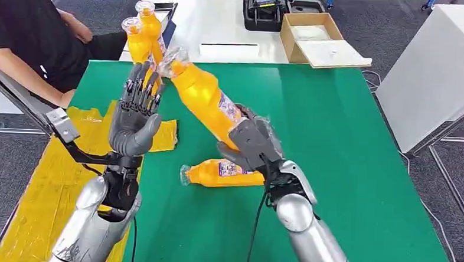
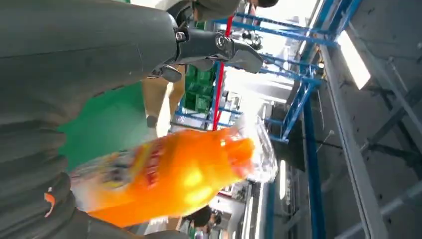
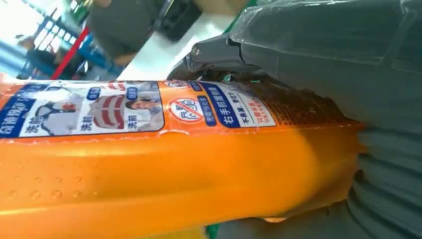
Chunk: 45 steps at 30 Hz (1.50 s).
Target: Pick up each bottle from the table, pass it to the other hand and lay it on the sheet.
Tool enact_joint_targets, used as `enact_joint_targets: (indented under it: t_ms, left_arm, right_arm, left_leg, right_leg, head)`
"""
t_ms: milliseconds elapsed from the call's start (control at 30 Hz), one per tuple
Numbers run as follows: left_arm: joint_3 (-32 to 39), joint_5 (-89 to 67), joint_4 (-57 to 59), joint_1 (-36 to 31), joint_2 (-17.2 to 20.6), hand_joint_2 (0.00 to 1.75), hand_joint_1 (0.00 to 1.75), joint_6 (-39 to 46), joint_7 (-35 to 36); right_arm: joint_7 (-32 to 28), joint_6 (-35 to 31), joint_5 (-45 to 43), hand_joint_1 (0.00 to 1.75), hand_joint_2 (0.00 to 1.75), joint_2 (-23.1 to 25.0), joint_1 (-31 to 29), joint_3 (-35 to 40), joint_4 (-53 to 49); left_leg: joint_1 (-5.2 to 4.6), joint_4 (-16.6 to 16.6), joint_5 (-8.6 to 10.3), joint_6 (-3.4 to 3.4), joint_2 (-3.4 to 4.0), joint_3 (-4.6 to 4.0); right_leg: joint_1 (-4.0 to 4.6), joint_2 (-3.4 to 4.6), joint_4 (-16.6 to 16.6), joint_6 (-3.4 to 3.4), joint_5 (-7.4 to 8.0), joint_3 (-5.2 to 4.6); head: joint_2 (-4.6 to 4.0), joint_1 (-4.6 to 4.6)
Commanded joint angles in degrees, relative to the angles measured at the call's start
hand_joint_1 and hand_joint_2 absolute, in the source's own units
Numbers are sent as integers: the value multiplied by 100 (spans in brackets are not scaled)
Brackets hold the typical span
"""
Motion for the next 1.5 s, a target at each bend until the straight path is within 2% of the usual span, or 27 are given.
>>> enact_joint_targets:
  t_ms: [33, 333, 567, 700, 1000, 1033, 1133, 1300, 1500]
  left_arm:
    - [-279, -56, 64, 31, 173, 175, 0, -102, -6]
    - [-595, 62, 317, -292, 124, 175, 0, -6, 101]
    - [-383, 77, 271, -368, 76, 175, 0, 338, 94]
    - [-358, 74, 309, -376, 78, 175, 0, 331, 94]
    - [-361, 74, 304, -369, 68, 175, 0, 329, 94]
    - [-366, 74, 301, -368, 70, 175, 0, 328, 94]
    - [-271, 79, 349, -406, 70, 175, 0, 413, 59]
    - [-105, 58, 343, -424, 35, 175, 0, 496, 52]
    - [-128, 9, 255, -400, 24, 175, 0, 570, 71]
  right_arm:
    - [22, 105, 17, 175, 175, -314, -234, -550, 22]
    - [-19, 192, -323, 175, 175, -330, -654, -175, 354]
    - [243, 98, -298, 175, 175, 34, -1362, 937, 476]
    - [269, 1, -318, 175, 175, 24, -1383, 1033, 516]
    - [258, -28, -357, 175, 175, -34, -1388, 1053, 507]
    - [247, -25, -374, 175, 175, -41, -1400, 1078, 514]
    - [248, 34, -349, 175, 175, 166, -1483, 1367, 711]
    - [427, 168, -134, 175, 175, 759, -1583, 2075, 1364]
    - [451, 190, -198, 175, 175, 958, -1668, 2138, 1878]
  left_leg:
    - [-4, 0, -3, -7, -7, 13]
    - [-4, 10, -10, -10, -4, 20]
    - [-5, 10, -11, -11, 26, 18]
    - [-4, 9, -15, -16, 13, 34]
    - [-1, 1, 0, -7, 0, 10]
    - [-7, 10, -14, -14, -2, 34]
    - [-3, 1, -2, -9, 5, 10]
    - [-5, 0, -11, -17, 23, 29]
    - [10, -2, 0, -9, 0, 15]
  right_leg:
    - [-3, -20, 1, 2, -7, 15]
    - [-3, -24, 11, 4, -13, 22]
    - [-5, 5, 16, 2, -7, 11]
    - [-2, -14, 16, 3, -16, 28]
    - [1, -13, 4, 3, -4, 10]
    - [-3, -29, 14, 7, -19, 35]
    - [-1, -8, 4, 1, -3, 9]
    - [-4, 2, 9, -2, -9, 20]
    - [6, -14, 4, 0, -7, 11]
  head:
    - [0, 0]
    - [0, 0]
    - [0, -2]
    - [0, -2]
    - [0, 0]
    - [0, 0]
    - [0, 0]
    - [0, 0]
    - [0, -2]
